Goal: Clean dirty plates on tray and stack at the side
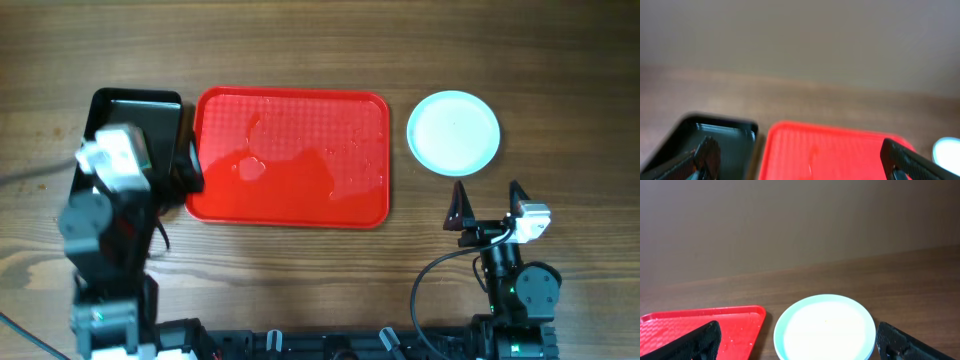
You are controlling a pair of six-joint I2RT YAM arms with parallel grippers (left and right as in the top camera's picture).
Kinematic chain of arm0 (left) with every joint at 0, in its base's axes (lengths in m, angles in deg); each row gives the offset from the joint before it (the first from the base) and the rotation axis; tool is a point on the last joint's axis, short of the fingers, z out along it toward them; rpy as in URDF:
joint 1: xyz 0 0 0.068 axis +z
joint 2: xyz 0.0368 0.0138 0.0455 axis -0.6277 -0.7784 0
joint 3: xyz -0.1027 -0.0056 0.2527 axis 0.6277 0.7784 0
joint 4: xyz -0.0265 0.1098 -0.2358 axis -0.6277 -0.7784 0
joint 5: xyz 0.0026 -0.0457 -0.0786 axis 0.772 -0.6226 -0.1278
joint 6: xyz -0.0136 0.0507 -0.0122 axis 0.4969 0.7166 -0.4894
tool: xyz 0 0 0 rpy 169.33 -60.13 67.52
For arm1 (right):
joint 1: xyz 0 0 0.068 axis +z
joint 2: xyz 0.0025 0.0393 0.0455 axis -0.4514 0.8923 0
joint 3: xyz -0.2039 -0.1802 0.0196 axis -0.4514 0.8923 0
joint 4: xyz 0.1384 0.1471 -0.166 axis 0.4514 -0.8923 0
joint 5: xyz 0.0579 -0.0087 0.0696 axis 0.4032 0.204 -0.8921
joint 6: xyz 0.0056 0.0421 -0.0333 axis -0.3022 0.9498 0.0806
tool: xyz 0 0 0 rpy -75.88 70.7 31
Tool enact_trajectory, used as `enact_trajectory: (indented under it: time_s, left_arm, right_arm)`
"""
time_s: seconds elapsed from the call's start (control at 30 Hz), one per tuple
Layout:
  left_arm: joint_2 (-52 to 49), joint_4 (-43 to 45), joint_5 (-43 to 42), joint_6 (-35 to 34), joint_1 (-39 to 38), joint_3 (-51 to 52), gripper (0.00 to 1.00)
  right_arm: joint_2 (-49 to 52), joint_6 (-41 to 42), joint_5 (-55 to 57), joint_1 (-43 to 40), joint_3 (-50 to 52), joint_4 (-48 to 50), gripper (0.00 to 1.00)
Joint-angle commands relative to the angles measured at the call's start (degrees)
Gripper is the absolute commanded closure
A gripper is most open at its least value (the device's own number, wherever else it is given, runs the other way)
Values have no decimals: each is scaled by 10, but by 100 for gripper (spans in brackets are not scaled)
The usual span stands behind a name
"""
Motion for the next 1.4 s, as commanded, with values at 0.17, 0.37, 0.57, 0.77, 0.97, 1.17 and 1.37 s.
enact_trajectory:
  time_s: [0.17,0.37,0.57,0.77,0.97,1.17,1.37]
  left_arm:
    - [280,153,19,14,-24,322,0]
    - [372,134,24,14,-24,385,0]
    - [373,110,27,13,-24,385,0]
    - [373,110,28,12,-24,385,0]
    - [373,110,28,12,0,385,0]
    - [373,110,28,12,0,385,0]
    - [373,110,28,12,0,385,0]
  right_arm:
    - [-4,-7,8,-2,1,1,0]
    - [-4,-7,8,-2,1,1,0]
    - [-4,-7,8,-2,1,1,0]
    - [-4,-7,8,-2,1,1,0]
    - [-4,-7,8,-2,1,1,0]
    - [-4,-7,8,-2,1,1,0]
    - [-4,-7,8,-2,1,1,0]
